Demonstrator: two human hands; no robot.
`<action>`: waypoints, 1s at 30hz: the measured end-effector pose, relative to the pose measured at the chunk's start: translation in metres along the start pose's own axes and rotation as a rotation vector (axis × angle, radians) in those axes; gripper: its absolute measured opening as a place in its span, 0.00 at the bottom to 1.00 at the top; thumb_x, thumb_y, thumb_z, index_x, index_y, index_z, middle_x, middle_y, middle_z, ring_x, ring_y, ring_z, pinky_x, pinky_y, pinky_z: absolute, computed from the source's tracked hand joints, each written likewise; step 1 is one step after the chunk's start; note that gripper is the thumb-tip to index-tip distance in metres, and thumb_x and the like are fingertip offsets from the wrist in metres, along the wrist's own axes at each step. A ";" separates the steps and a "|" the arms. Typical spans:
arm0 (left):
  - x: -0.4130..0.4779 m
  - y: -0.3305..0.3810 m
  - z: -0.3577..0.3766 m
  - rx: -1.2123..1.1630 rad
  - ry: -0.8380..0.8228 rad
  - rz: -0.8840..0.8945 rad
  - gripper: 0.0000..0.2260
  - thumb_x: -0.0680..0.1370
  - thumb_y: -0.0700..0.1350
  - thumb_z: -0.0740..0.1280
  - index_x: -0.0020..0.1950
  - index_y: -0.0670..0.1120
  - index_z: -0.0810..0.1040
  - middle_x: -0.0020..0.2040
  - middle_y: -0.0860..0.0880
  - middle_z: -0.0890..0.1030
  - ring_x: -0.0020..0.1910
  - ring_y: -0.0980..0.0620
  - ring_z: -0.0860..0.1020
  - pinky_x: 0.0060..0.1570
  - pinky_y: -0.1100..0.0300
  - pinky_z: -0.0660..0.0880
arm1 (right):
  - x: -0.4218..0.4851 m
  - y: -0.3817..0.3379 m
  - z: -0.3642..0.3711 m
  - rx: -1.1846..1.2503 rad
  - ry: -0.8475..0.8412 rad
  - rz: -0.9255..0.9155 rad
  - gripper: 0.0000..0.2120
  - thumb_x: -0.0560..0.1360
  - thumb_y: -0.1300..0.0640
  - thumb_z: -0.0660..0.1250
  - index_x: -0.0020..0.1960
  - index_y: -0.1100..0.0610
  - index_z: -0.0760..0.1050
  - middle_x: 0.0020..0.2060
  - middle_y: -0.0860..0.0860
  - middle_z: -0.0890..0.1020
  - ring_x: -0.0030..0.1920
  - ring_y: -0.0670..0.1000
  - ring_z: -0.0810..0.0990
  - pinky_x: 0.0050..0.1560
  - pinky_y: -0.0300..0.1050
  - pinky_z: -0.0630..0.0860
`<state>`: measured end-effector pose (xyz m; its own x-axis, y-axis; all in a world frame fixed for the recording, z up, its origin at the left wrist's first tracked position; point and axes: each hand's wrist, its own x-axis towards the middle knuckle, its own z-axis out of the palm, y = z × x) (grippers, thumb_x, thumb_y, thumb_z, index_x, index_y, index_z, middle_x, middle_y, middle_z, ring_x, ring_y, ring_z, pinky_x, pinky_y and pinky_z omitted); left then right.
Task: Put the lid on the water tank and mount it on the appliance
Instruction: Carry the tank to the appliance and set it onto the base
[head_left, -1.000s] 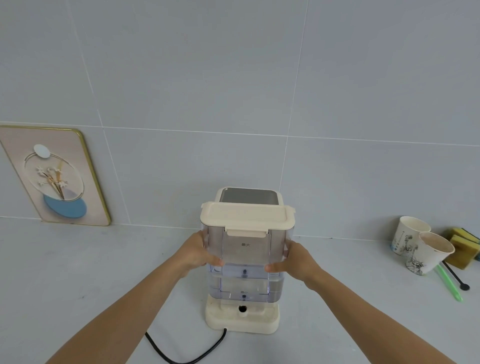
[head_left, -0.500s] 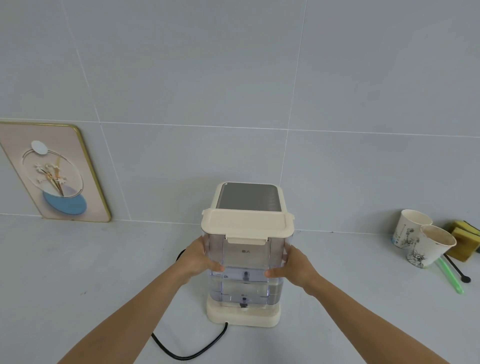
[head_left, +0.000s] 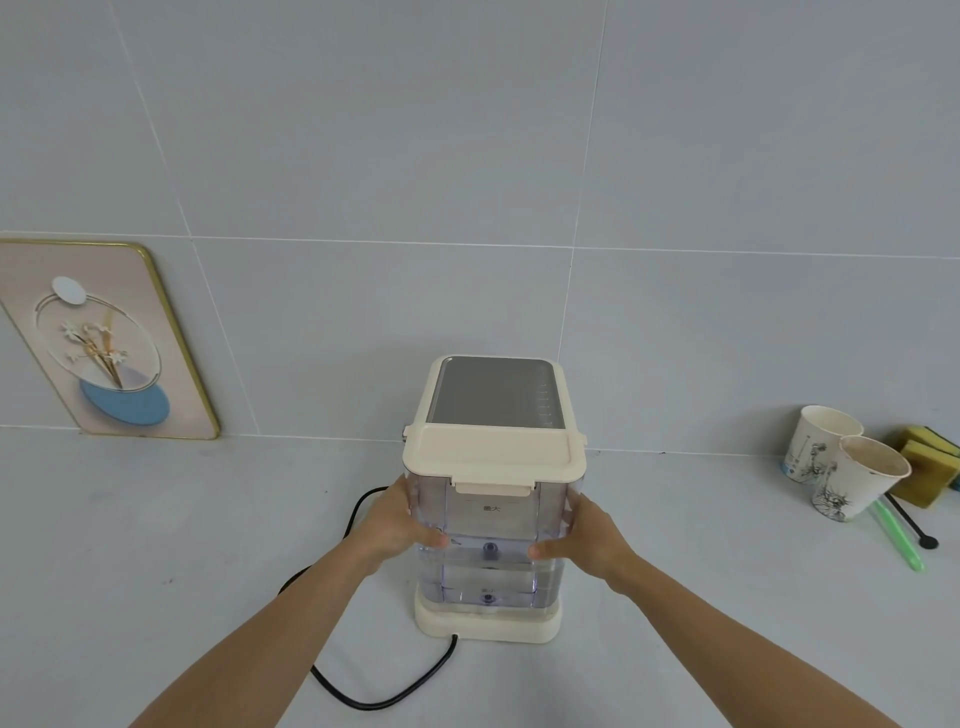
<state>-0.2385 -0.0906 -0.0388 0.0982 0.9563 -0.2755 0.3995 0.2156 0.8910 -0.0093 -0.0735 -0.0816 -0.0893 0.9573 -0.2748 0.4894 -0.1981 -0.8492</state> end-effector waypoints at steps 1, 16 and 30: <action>0.001 -0.001 0.000 0.000 0.002 -0.002 0.36 0.66 0.29 0.72 0.70 0.43 0.62 0.59 0.51 0.68 0.62 0.53 0.67 0.61 0.61 0.65 | 0.001 0.000 0.000 -0.002 0.001 0.003 0.41 0.60 0.59 0.78 0.68 0.55 0.64 0.64 0.52 0.76 0.66 0.55 0.73 0.63 0.48 0.72; 0.003 -0.008 -0.003 0.118 -0.017 -0.019 0.41 0.67 0.35 0.74 0.74 0.45 0.54 0.73 0.46 0.64 0.71 0.49 0.63 0.69 0.56 0.63 | -0.001 0.001 0.003 -0.052 0.006 0.048 0.40 0.60 0.57 0.78 0.67 0.57 0.64 0.65 0.54 0.75 0.66 0.56 0.72 0.64 0.50 0.72; -0.002 -0.012 -0.004 0.179 -0.016 -0.028 0.40 0.69 0.40 0.74 0.74 0.46 0.53 0.73 0.45 0.64 0.72 0.47 0.63 0.70 0.54 0.64 | -0.012 -0.005 0.004 -0.133 0.016 0.064 0.40 0.63 0.52 0.76 0.69 0.59 0.61 0.67 0.55 0.72 0.66 0.57 0.71 0.63 0.49 0.71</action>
<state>-0.2473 -0.0936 -0.0471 0.0987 0.9468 -0.3064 0.5583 0.2022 0.8046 -0.0144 -0.0853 -0.0756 -0.0405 0.9472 -0.3182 0.6044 -0.2304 -0.7626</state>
